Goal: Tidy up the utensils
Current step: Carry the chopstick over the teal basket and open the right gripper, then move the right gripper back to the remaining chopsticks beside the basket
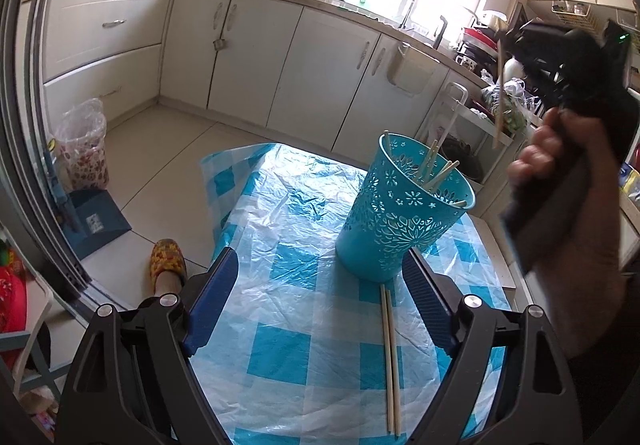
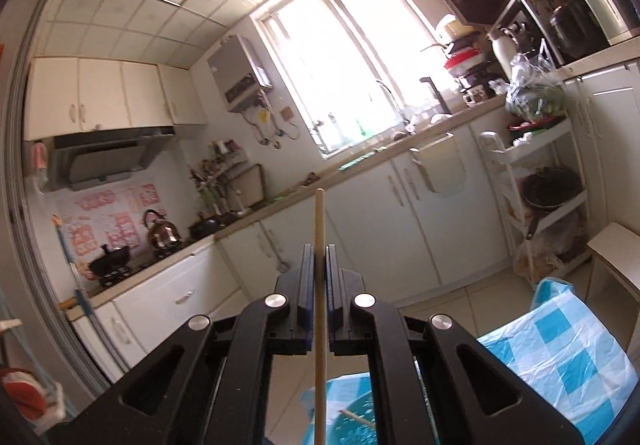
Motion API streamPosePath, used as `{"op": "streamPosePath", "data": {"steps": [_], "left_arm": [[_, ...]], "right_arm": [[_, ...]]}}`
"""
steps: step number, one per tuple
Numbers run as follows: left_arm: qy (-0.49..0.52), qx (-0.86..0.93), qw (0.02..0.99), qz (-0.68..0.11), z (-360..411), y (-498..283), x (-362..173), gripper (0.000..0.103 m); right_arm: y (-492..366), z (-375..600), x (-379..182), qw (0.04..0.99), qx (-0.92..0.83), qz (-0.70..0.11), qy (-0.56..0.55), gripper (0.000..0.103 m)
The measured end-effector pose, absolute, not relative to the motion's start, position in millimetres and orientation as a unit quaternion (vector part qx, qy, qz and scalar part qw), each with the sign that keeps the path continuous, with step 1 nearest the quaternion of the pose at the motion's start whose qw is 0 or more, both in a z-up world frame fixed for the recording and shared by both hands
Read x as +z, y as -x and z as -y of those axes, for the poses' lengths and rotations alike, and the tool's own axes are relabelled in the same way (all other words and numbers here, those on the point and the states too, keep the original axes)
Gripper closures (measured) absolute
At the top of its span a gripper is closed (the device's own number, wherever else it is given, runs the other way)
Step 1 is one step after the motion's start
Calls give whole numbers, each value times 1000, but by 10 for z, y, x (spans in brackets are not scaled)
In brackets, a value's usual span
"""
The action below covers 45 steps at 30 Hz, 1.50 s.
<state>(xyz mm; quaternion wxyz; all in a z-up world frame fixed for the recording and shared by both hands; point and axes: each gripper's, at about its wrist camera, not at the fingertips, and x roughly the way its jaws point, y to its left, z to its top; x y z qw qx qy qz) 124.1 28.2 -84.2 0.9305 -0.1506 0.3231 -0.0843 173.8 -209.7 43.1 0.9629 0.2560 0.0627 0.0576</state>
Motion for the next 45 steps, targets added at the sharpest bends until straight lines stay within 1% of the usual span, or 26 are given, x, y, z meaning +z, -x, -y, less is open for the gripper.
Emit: {"op": "streamPosePath", "data": {"steps": [8, 19, 22, 23, 25, 29, 32, 35, 40, 45], "left_arm": [[161, -86, 925, -334, -289, -1311, -937, 22], [173, -84, 923, -333, -348, -1304, -917, 22], [174, -84, 925, -328, -358, -1271, -877, 22], [174, -84, 925, -327, -357, -1259, -864, 22], [176, -86, 925, -325, -360, -1235, -840, 22], [170, -87, 929, -318, -359, -1160, -774, 22], [169, -82, 930, -316, -390, -1111, -755, 21], [172, -77, 929, -317, -421, -1076, -758, 21], [171, -80, 928, -322, -415, -1013, -759, 21], [160, -85, 929, -322, -372, -925, -733, 21]], "right_arm": [[-1956, 2023, 202, 966, 35, -92, -239, 97], [-1913, 1839, 32, 966, 62, -153, -200, 97], [-1817, 1844, 47, 966, 72, -163, -186, 95], [-1799, 1847, 56, 966, 74, -166, -184, 90], [-1715, 1872, 102, 966, 78, -168, -181, 86], [-1391, 1963, 207, 968, 81, -159, -176, 86], [-998, 1971, 156, 969, 78, -162, -167, 86], [-713, 1892, -126, 963, 84, -208, -149, 86], [-733, 1786, -923, 925, 77, -344, -141, 86], [-936, 1768, -1303, 902, 57, -402, -146, 86]]}}
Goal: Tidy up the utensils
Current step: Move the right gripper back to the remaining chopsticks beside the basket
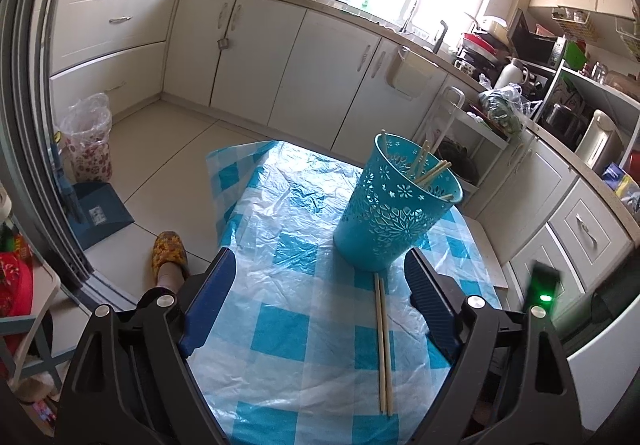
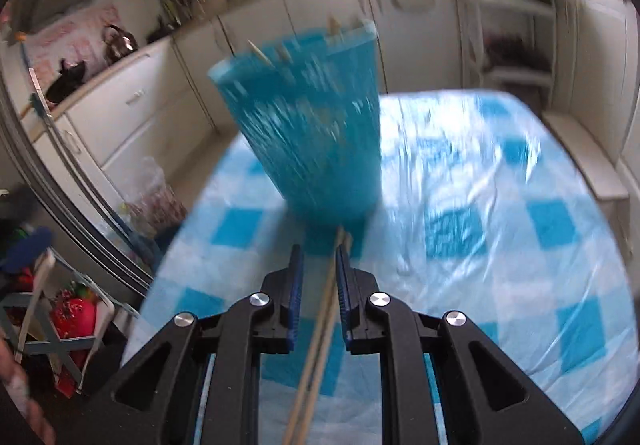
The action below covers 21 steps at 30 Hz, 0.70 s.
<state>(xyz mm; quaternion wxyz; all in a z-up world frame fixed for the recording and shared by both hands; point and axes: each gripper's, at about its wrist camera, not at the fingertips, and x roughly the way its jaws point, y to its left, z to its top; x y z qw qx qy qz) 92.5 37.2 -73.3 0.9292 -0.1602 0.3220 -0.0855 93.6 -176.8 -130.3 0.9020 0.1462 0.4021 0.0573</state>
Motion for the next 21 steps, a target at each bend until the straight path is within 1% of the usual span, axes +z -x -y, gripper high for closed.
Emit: {"op": "streamPosePath", "data": {"steps": [14, 21], "left_arm": [[162, -85, 927, -327, -408, -901, -746, 20], [160, -82, 926, -333, -391, -925, -782, 20]], "right_arm": [[-922, 1659, -1669, 880, 47, -458, -113, 86], [-903, 1708, -1687, 883, 41, -456, -108, 86]]}}
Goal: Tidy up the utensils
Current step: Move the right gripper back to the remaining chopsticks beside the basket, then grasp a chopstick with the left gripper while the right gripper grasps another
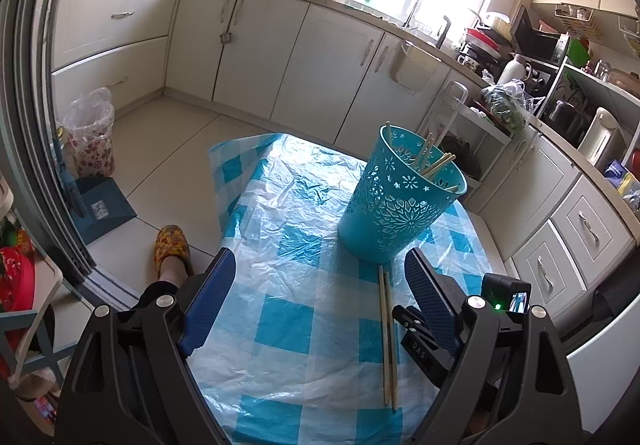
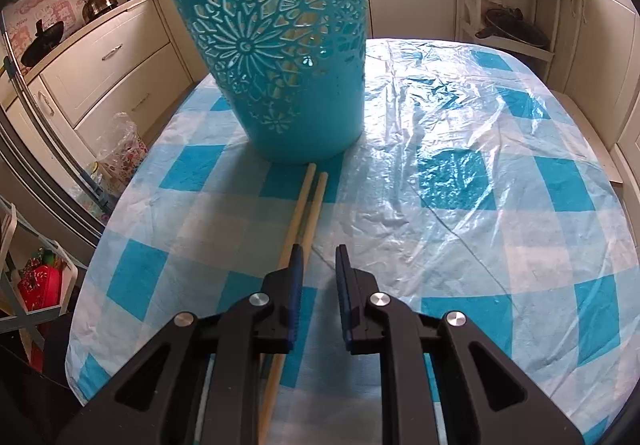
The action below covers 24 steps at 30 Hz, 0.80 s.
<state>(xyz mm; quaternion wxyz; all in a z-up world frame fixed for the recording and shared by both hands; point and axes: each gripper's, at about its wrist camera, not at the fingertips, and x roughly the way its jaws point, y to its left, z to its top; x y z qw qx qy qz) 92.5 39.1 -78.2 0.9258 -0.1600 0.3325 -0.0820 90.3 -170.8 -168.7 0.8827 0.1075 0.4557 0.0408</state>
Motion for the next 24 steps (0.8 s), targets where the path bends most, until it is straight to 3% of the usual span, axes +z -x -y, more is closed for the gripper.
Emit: {"op": "streamPosePath", "data": {"steps": [16, 24], "left_arm": [[137, -87, 923, -348, -277, -961, -889, 20], [103, -94, 917, -373, -96, -1095, -1025, 20]], "right_arm": [[-1046, 1629, -1691, 883, 48, -457, -98, 86], [-895, 1654, -1691, 881, 72, -463, -65, 95]]}}
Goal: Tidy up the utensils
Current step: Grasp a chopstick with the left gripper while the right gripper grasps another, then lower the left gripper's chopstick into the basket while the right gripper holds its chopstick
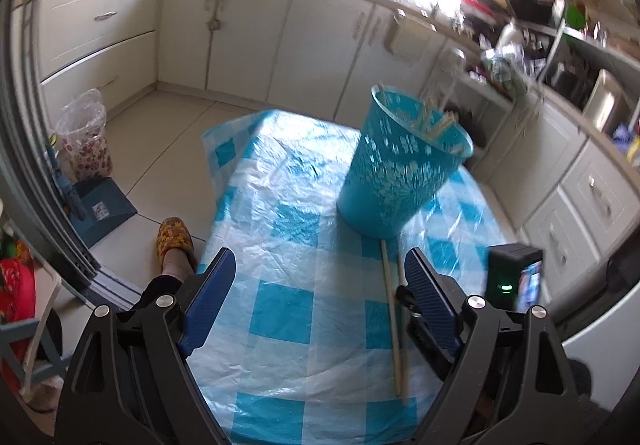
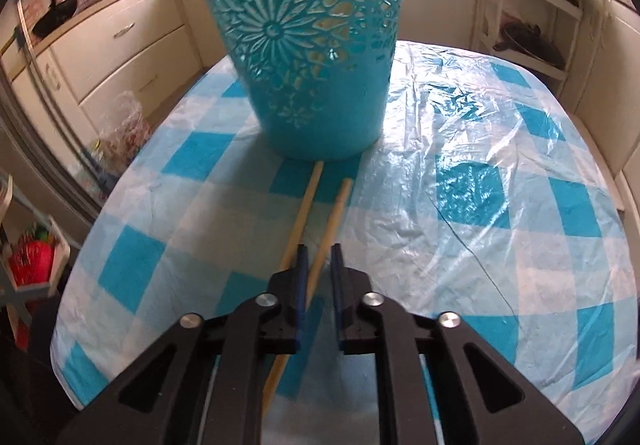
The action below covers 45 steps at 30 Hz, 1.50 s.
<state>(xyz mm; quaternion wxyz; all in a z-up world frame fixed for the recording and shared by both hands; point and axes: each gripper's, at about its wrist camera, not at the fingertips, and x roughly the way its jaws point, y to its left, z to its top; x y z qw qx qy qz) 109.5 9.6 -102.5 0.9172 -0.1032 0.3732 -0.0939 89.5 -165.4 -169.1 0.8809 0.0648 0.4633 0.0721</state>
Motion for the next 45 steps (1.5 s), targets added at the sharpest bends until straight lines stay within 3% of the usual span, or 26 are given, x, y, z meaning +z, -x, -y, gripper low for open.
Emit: {"op": "streamPosePath", "data": {"steps": [9, 12, 15, 17, 20, 21, 29, 36, 45], "left_arm": [[12, -112, 897, -428, 720, -1634, -1544, 21], [-24, -111, 891, -439, 993, -1784, -1692, 26], [-51, -105, 882, -456, 1185, -1903, -1841, 43], [-59, -103, 877, -466, 1251, -1943, -1915, 69], [-74, -117, 875, -464, 1339, -1935, -2010, 95], [-77, -125, 874, -463, 1358, -1934, -2007, 97], [-73, -151, 871, -461, 1265, -1766, -1878, 98], [-24, -169, 886, -431, 924, -1528, -1490, 98], [128, -226, 917, -303, 196, -1393, -533, 98]], "right_arm": [[-521, 2156, -1696, 876, 60, -468, -103, 97], [-474, 2203, -1700, 874, 63, -468, -111, 97], [-459, 2265, -1711, 874, 68, -465, -121, 97], [-467, 2264, -1724, 875, 72, -463, -122, 97], [-484, 2258, -1724, 876, 74, -461, -121, 96], [-500, 2262, -1726, 876, 75, -460, -121, 96], [-574, 2207, -1716, 879, 77, -458, -106, 92], [-562, 2117, -1706, 887, 64, -453, -66, 96], [-564, 2205, -1729, 884, 64, -451, -104, 97]]}}
